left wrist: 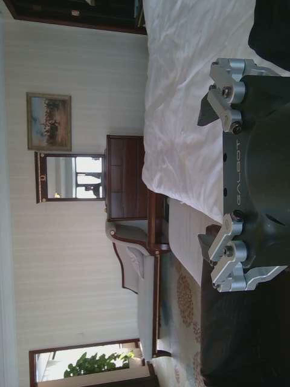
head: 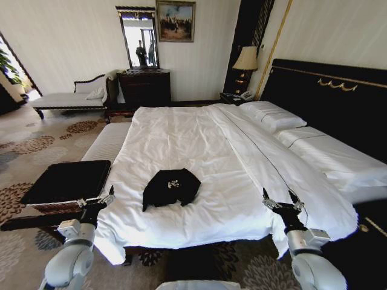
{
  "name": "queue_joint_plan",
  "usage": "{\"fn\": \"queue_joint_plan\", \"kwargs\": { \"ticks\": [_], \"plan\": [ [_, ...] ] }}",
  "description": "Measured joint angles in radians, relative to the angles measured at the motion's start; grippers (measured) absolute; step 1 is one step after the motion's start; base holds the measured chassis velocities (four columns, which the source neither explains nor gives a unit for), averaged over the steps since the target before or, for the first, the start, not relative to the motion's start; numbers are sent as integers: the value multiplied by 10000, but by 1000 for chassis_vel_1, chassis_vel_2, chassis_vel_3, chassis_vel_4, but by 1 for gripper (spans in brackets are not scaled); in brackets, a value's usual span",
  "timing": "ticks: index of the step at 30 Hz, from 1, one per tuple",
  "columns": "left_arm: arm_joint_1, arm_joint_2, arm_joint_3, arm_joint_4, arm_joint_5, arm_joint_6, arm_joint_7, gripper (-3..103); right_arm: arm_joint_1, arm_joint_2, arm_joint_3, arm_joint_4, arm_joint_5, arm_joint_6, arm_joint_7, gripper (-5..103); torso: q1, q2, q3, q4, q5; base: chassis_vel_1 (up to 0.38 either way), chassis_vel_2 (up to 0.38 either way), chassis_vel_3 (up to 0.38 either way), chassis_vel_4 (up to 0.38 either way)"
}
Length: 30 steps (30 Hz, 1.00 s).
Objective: Fold the clothes on the bed and place them into the basket.
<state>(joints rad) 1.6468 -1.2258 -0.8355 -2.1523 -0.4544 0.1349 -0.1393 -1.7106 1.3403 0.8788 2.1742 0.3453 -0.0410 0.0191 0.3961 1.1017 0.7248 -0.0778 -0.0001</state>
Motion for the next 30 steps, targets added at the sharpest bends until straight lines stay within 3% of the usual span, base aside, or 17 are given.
{"fn": "queue_joint_plan", "kwargs": {
  "ticks": [9,21,25,30],
  "plan": [
    [-116,359,-29,209,-59,-6,39,100,26,-5,-46,-36,-47,-48,86,100,4,-2,1,-1,0,-113,123,116,-130],
    [271,374,909,-2,285,-17,253,100,31,5,-275,-146,-197,-94,226,100,0,-2,0,-1,2,-79,60,79,-60],
    [358,470,1081,-44,253,-8,302,100,97,-118,-482,-189,290,-254,372,100,1,-1,0,-3,1,-11,12,9,-16],
    [687,603,1221,-7,-235,96,396,100,618,-762,-999,-212,2404,-1410,654,100,1,-1,0,-3,3,0,0,0,0]
  ]
}}
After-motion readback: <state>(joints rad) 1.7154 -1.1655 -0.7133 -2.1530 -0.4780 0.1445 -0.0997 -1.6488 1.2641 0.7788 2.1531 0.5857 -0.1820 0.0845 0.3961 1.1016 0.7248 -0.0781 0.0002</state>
